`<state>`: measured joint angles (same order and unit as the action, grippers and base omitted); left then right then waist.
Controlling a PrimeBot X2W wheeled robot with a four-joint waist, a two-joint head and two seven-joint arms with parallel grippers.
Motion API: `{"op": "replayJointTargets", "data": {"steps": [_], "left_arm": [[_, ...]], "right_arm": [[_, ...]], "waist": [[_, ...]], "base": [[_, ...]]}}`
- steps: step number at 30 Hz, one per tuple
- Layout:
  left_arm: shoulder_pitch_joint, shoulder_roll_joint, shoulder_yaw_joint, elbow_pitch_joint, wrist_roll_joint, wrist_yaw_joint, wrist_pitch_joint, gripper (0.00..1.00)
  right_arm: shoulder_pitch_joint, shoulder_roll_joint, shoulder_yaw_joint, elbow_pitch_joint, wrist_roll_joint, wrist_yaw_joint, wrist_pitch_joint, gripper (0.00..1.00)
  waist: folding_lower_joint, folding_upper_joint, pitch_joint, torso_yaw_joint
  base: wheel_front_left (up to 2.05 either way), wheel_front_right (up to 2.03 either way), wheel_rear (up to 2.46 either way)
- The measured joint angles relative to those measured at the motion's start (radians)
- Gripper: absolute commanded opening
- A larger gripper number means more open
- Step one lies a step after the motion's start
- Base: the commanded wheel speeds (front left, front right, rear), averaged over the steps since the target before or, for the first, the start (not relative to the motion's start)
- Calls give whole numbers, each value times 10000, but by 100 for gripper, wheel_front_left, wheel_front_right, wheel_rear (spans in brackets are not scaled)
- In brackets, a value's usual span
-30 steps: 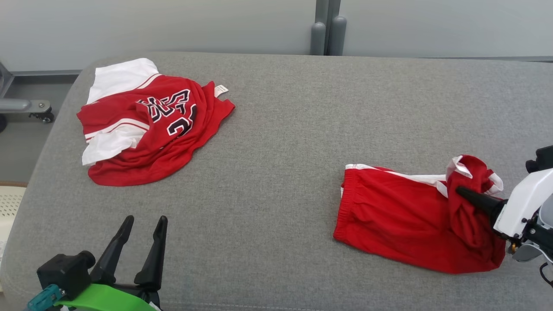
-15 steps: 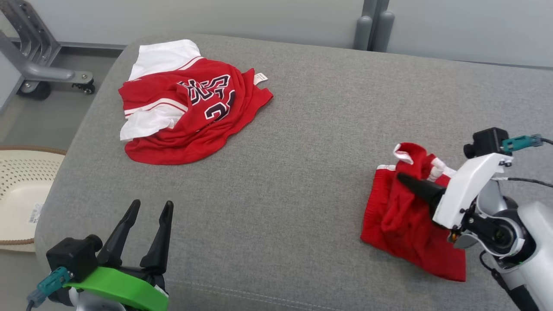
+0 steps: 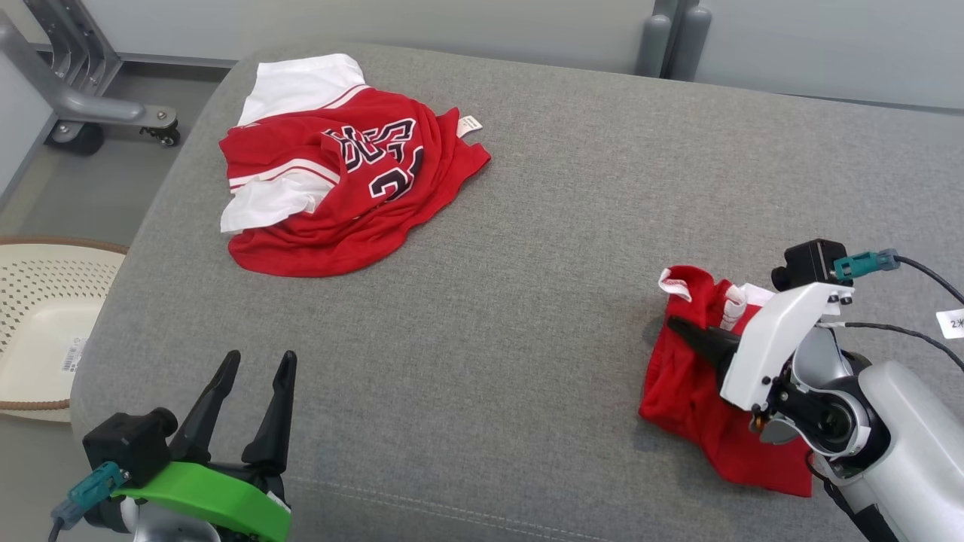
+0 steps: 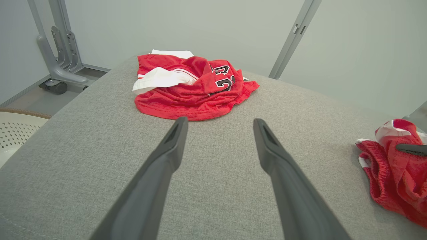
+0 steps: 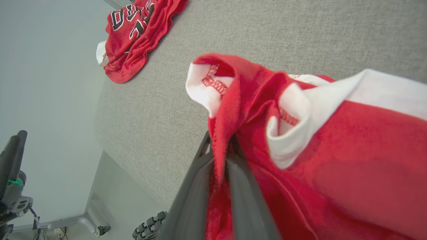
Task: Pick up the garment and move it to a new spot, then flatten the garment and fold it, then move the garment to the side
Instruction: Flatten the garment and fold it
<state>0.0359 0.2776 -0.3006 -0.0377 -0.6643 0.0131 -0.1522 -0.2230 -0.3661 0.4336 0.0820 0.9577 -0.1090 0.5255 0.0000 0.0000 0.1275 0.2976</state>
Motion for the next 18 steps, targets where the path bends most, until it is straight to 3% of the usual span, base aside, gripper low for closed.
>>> {"op": "replayJointTargets", "data": {"steps": [1,10,14,18], "left_arm": [[-12,-8,-23,52,-2,-50,-4,100],[-30,65,100,284,-4,-128,-153,100],[-30,155,286,284,-4,-127,-178,100],[-27,226,477,242,-19,-121,-286,100]], "right_arm": [[-111,140,13,0,-94,-4,-136,100],[-802,1214,96,-708,-15,-61,-619,100],[-832,1212,-52,-1043,69,-61,-777,100],[-700,564,-104,-1137,-115,-61,-802,100]], "waist": [[0,0,-12,-60],[0,0,-2,-524],[0,0,34,-758],[0,0,85,-1109]], "base": [[0,0,0],[0,0,0],[0,0,0],[0,0,0]]}}
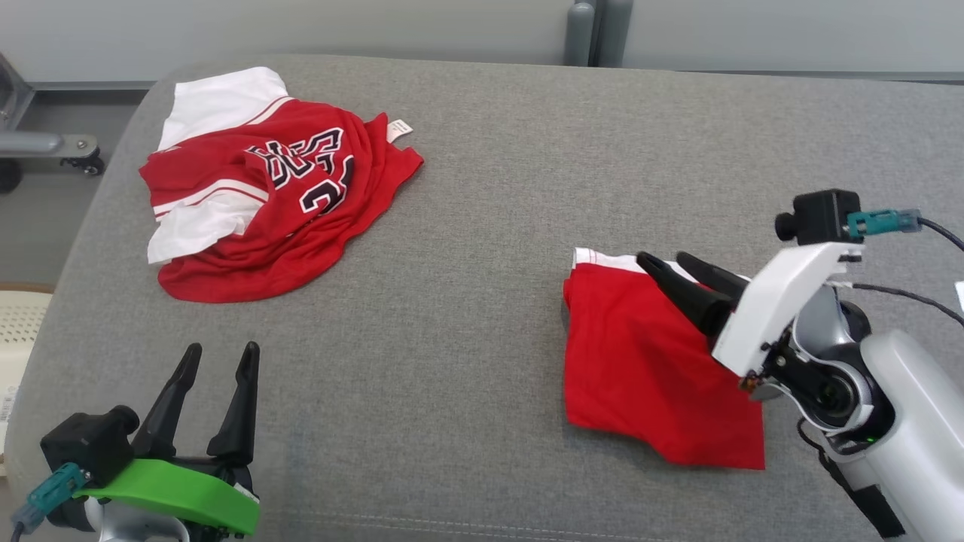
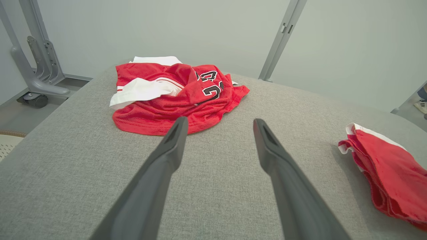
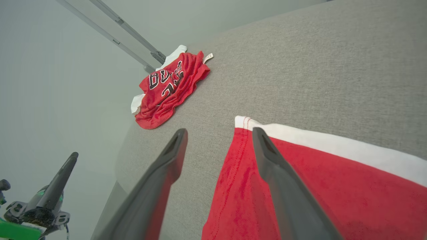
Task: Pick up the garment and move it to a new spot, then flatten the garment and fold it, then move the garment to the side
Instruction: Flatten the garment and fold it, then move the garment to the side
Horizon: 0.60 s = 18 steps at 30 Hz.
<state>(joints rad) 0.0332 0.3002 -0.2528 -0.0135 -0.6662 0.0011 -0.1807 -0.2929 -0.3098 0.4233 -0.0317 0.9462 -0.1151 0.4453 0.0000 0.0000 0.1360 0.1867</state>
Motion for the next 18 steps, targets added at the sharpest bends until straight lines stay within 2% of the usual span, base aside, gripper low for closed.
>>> {"op": "replayJointTargets", "data": {"steps": [3,6,18], "left_arm": [[15,40,82,-117,-25,4,-10,100],[15,123,171,-276,-25,6,-54,100],[-414,163,-98,-546,-13,-25,52,100]], "right_arm": [[541,-683,-144,188,-201,-6,73,100],[1183,-1028,-395,454,-199,-12,146,100],[1597,-1024,-1158,1235,575,-31,293,100]], "waist": [[0,0,55,-277],[0,1,147,-536],[0,1,900,-844]], "base": [[0,0,0],[0,0,0],[0,0,0]]}}
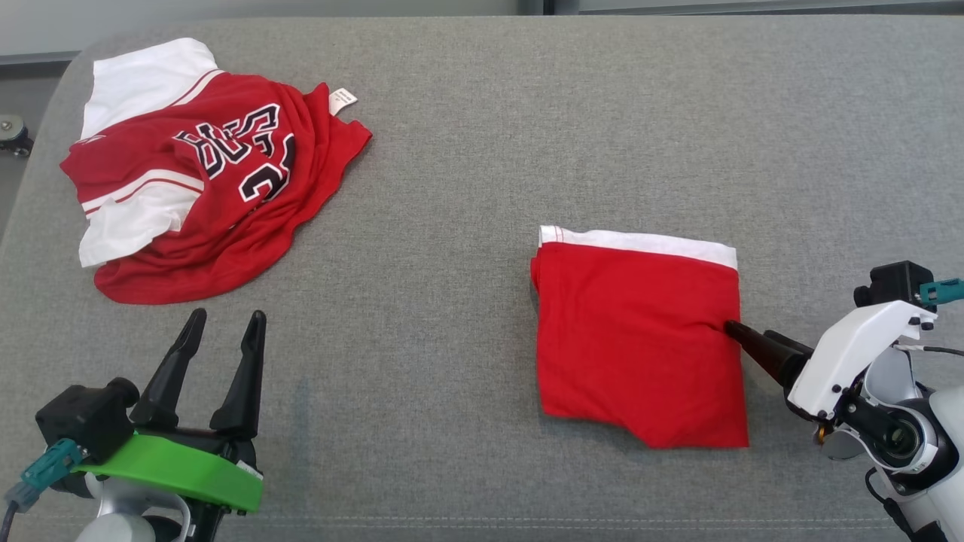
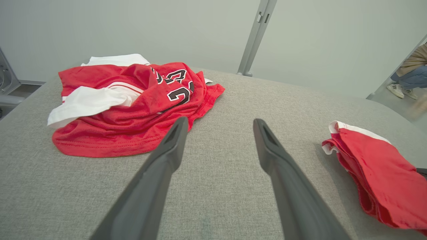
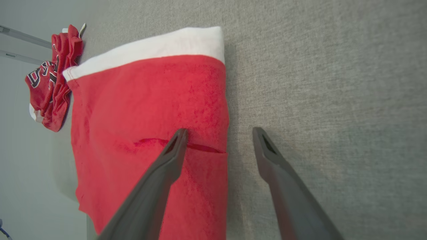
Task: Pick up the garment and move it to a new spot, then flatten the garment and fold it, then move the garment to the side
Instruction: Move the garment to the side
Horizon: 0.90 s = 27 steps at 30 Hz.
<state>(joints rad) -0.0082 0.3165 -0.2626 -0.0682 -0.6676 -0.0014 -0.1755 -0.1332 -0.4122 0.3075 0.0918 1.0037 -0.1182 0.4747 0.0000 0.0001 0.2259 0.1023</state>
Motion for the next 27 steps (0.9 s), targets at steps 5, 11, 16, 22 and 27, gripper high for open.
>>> {"op": "replayJointTargets", "data": {"steps": [5,11,16,22,27], "left_arm": [[-195,-15,-128,4,19,-77,77,100],[-495,-171,-309,96,33,-88,104,100],[-534,-222,-288,305,31,-88,73,100],[-529,-407,-278,424,8,-88,-19,100],[-527,-407,-180,416,-46,-88,-29,100]], "right_arm": [[-18,23,-75,362,190,-58,163,100],[-212,140,-171,504,527,-46,385,73],[-486,0,-38,502,637,226,803,0],[-768,-683,148,309,815,372,1764,0],[-1579,-1358,215,-125,748,370,2508,0]], "waist": [[0,0,152,218],[0,0,269,575],[0,0,270,850],[0,0,139,997],[0,0,251,954]], "base": [[0,0,0],[0,0,0],[0,0,0],[0,0,0],[0,0,0]]}}
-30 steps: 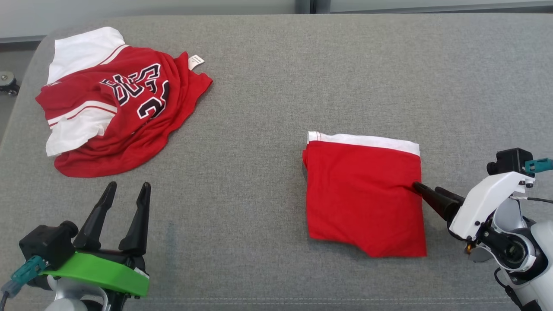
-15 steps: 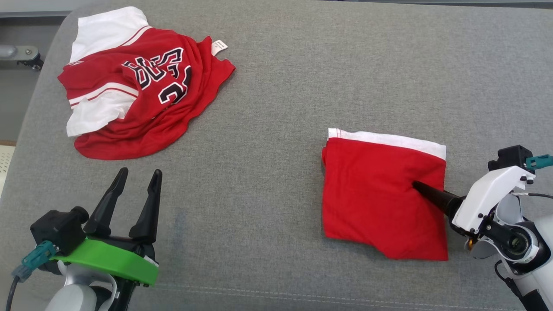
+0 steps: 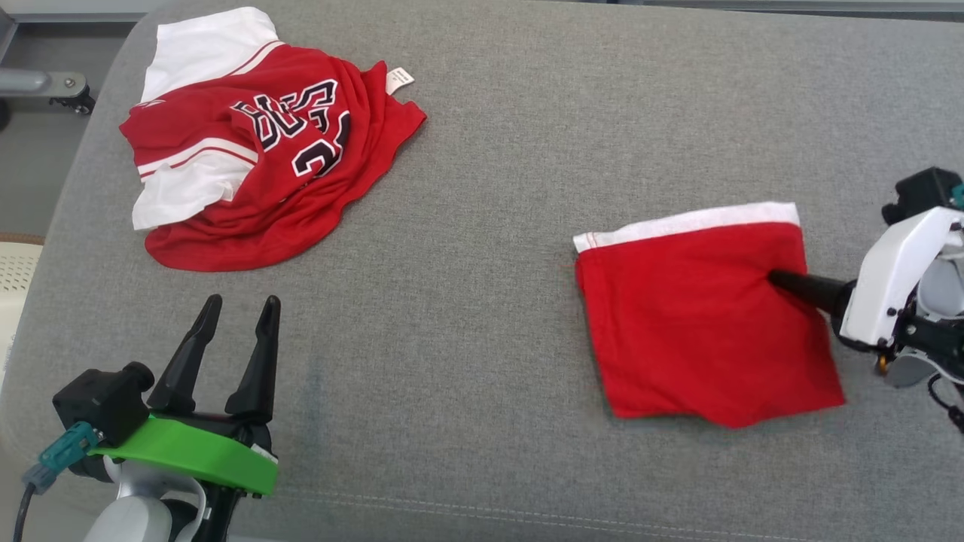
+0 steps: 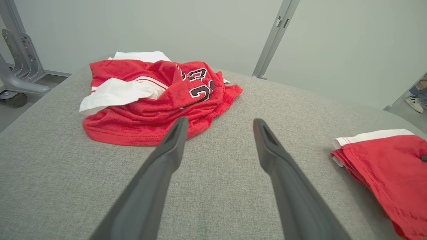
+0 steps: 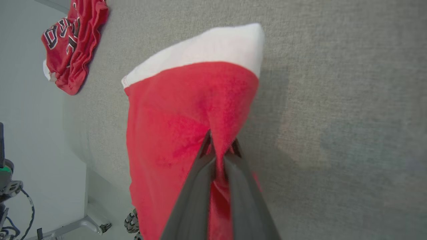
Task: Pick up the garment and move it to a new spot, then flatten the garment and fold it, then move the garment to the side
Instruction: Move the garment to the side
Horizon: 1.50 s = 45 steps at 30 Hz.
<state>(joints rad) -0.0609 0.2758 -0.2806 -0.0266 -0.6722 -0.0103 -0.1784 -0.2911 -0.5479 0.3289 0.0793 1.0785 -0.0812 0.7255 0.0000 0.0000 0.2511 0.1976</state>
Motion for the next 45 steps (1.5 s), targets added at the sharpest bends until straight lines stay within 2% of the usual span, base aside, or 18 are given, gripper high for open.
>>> {"op": "replayJointTargets", "data": {"steps": [5,13,24,30,45], "left_arm": [[-15,23,2,-92,2,-73,0,100],[-328,25,-65,-531,8,-77,2,100],[-476,105,73,-830,10,-75,17,100],[-802,234,201,-1126,79,-73,27,100],[-1252,600,546,-1781,115,50,293,100]], "right_arm": [[-766,-621,-224,-88,-422,-19,326,0],[-1964,-1321,-313,2,-1271,-263,692,0],[-2926,-2408,-623,531,-2359,-349,1032,0],[-3226,-2502,-721,784,-2721,-353,1024,0],[-4099,-2364,-880,926,-3147,-426,539,0]], "waist": [[0,0,147,-3],[0,0,593,23],[0,0,1528,-96],[1,0,2039,-290],[1,0,3015,-1345]], "base": [[0,0,0],[0,0,0],[0,0,0],[0,0,0],[0,0,0]]}}
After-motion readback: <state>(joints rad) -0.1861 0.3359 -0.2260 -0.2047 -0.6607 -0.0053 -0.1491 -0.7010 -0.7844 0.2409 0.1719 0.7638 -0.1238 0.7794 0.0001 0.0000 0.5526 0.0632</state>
